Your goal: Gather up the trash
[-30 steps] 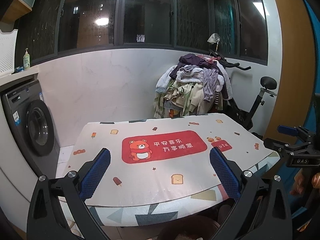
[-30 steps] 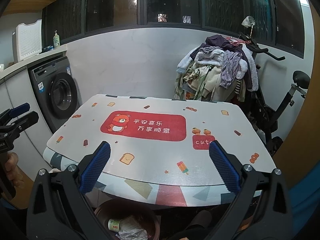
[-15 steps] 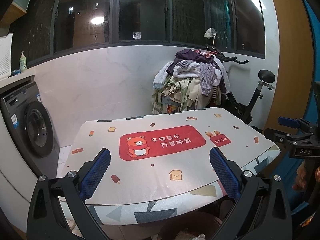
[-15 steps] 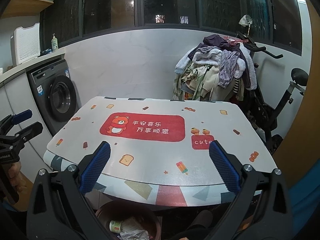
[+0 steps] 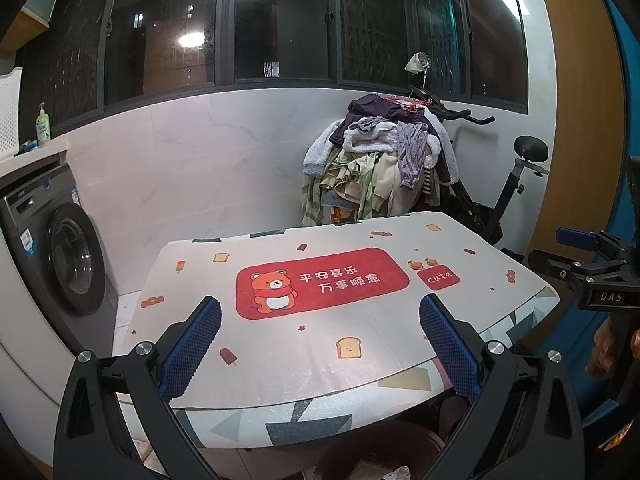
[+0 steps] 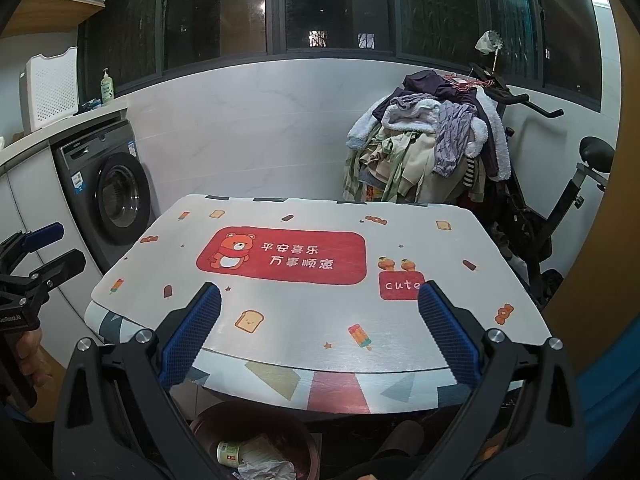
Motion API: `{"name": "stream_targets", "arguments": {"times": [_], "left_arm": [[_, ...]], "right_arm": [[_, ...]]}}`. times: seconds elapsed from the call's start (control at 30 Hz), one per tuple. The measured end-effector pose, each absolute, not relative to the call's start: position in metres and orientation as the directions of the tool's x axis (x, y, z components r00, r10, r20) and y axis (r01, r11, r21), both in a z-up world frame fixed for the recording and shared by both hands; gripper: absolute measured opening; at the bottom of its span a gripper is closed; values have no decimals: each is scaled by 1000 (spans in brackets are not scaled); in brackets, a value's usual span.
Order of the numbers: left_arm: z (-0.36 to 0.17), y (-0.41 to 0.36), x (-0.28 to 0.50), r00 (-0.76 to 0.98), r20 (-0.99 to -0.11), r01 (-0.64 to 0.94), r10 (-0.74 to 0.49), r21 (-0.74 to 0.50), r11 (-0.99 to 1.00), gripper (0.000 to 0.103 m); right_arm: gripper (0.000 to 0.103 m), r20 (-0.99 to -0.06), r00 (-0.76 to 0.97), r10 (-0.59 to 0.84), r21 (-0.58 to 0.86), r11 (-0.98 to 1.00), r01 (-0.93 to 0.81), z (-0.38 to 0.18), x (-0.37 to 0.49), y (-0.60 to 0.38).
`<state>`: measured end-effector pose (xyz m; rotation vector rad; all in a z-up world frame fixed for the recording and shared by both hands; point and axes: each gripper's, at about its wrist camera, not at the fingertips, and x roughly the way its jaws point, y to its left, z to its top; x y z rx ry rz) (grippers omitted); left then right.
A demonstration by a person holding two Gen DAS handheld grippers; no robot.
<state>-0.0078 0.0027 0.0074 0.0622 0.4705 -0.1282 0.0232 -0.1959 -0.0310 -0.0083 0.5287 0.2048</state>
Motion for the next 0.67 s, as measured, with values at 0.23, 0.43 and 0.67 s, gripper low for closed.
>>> {"name": "stream_targets", "arguments": {"times": [0.23,0.43,0.67], "left_arm": [[5,6,-8,883,-453,140,-121,7,990,97],[6,6,-8,885,-450,138,-119,11,990,97],[7,5,-8,885,-454,124,-98,27,992,97]], "right_arm": [[97,-502,845,187,40,980,-194,-31,23,-197],[97,-503,844,187,38,980,-195,-32,24,-197],[97,-503,844,187,34,980,-197,-33,23,-196]]}}
